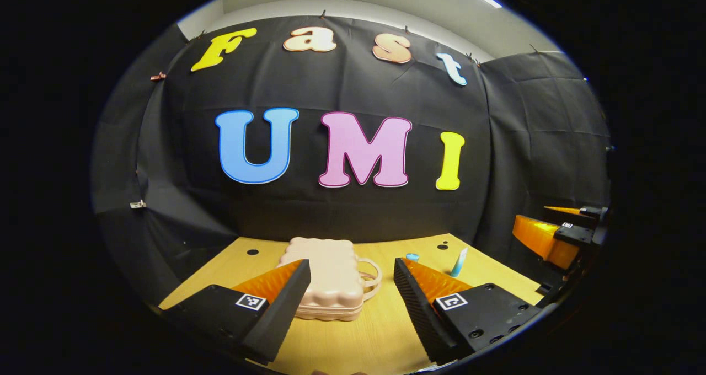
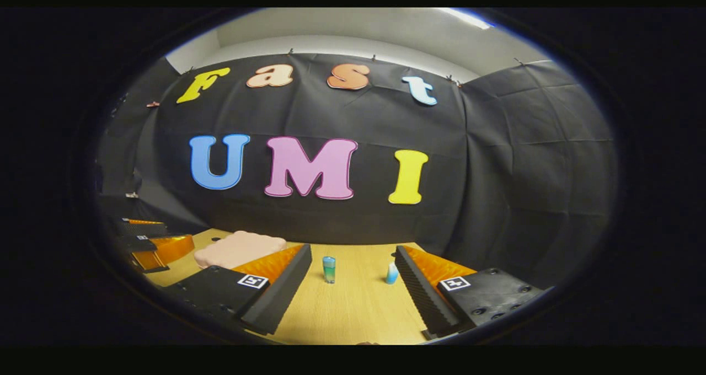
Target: First open the suitcase, pack the skin care products into it, and then close the suitcase.
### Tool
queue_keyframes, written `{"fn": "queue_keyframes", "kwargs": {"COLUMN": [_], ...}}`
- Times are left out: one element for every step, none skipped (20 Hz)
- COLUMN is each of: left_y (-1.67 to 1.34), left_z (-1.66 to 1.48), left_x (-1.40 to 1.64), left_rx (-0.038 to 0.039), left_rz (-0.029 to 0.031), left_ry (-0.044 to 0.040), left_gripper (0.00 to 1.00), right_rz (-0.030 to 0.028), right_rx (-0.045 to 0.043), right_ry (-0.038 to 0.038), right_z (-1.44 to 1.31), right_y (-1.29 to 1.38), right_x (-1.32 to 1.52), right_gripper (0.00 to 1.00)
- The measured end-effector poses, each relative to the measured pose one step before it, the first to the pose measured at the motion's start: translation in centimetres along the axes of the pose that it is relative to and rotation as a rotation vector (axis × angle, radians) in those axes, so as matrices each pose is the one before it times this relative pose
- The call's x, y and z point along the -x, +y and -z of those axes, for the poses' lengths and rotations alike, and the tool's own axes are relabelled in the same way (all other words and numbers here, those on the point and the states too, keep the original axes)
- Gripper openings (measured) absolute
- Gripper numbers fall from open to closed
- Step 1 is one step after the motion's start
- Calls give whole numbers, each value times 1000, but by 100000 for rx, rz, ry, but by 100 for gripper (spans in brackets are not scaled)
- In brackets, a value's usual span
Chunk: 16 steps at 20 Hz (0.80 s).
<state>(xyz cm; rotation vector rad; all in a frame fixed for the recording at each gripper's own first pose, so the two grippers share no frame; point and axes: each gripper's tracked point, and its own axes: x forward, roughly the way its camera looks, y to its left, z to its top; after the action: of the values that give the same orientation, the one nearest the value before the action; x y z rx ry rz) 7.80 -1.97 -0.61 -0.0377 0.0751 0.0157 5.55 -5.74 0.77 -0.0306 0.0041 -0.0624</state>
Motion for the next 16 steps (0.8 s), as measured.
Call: {"fn": "queue_keyframes", "kwargs": {"left_y": [-533, -342, -197, -432, -760, -721, -533, -173, -87, -522, -536, -575, -565, -582, -485, -312], "left_z": [45, -95, -144, -39, 417, 402, 729, 778, 913, 898, 1013, 1037, 1061, 864, 636, 661], "left_x": [-1206, -1429, -1671, -1755, -1968, -2036, -2124, -1989, -2245, -1930, -2046, -1729, -1610, -1621, -1381, -1215], "left_rx": [407, -272, -219, 425, 802, 766, -23, -971, -1047, -624, -248, -254, -258, -439, -423, -340], "left_rz": [699, 417, -602, 323, 1230, 1339, 575, -1121, -1511, -229, 164, 709, 667, 974, 873, 217], "left_ry": [575, 605, 12, 314, 1516, 1848, 2409, 2974, 2669, 3479, 3551, 4633, 4063, 3799, 3869, 3111], "left_gripper": [96, 96, 96, 96, 96, 96, 96, 96, 96, 96, 96, 96, 95, 95, 95, 95], "right_rz": [-728, -768, -643, -608, -714, -703, -839, -374, -745, -796, -751, -776, -445, -197, -463, -634], "right_rx": [415, 261, 201, 291, 251, 84, -122, -299, -767, -622, -97, 633, 1102, 870, 172, -457], "right_ry": [-334, -295, -368, -342, 130, 140, 508, 1859, 1962, 1225, 634, 584, 758, 1261, 1692, 1492], "right_z": [-178, -173, -39, -115, 38, 231, 336, 656, 667, 544, 389, 489, 541, 760, 616, 715], "right_y": [-233, -205, -338, -320, -379, -425, -374, -528, -456, -332, -529, -476, -551, -629, -482, -386], "right_x": [-884, -872, -937, -1030, -1047, -1077, -986, -1092, -855, -821, -891, -891, -896, -875, -801, -682], "right_gripper": [95, 96, 96, 95, 96, 95, 96, 95, 96, 96, 96, 96, 96, 96, 96, 96]}}
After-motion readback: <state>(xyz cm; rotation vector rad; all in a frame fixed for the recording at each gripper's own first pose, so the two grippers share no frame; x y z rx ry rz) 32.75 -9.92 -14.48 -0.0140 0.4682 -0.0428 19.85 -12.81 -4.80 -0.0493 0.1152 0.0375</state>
